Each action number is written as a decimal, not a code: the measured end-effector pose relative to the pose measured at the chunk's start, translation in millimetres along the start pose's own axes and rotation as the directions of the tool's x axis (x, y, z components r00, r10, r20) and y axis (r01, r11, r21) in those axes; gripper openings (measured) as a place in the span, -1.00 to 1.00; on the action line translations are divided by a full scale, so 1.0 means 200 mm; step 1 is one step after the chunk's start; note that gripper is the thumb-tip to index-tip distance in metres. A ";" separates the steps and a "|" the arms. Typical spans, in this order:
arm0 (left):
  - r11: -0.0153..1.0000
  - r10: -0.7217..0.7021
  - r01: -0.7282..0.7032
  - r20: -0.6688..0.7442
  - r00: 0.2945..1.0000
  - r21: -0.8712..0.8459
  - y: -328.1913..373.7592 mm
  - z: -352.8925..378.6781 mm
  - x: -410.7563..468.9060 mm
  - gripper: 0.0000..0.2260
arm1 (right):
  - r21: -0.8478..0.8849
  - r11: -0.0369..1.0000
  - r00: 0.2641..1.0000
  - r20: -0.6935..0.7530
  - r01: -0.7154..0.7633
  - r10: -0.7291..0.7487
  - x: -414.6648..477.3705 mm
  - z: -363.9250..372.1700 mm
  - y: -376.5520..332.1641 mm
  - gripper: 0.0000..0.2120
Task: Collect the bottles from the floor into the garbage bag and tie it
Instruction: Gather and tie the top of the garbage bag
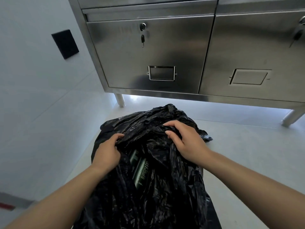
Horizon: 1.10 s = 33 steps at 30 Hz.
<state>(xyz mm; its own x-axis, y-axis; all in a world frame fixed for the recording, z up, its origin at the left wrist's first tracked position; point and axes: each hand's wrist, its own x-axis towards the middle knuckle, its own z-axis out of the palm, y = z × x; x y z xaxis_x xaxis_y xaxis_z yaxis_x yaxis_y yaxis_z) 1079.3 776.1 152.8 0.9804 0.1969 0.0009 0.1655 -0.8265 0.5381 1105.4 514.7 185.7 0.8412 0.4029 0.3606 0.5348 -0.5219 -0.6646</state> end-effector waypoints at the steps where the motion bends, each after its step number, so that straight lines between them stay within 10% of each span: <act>1: 0.999 0.000 0.000 -0.003 1.000 -0.049 0.01 0.00 0.00 -0.48 | -0.014 1.000 1.000 -0.009 0.026 -0.027 0.01 -0.03 0.00 -0.76; 21: 0.716 0.150 0.094 0.284 0.947 -0.691 0.68 0.24 -0.06 -0.50 | -0.132 0.950 0.929 -0.283 -0.284 0.238 -0.39 -0.57 0.44 -0.86; 33: 0.479 -0.058 0.303 0.314 0.948 -0.824 0.71 0.15 -0.13 -0.58 | 0.112 0.973 0.941 -0.256 -0.199 0.222 -0.20 -0.31 0.22 -0.88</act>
<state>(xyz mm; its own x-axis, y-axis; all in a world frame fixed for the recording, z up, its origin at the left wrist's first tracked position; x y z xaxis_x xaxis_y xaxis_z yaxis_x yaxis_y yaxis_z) 1080.0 638.2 203.5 0.9530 0.0687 -0.2952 0.2880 0.0986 0.9526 1100.1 429.6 182.6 0.9306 0.0704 0.3593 0.3440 -0.5040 -0.7922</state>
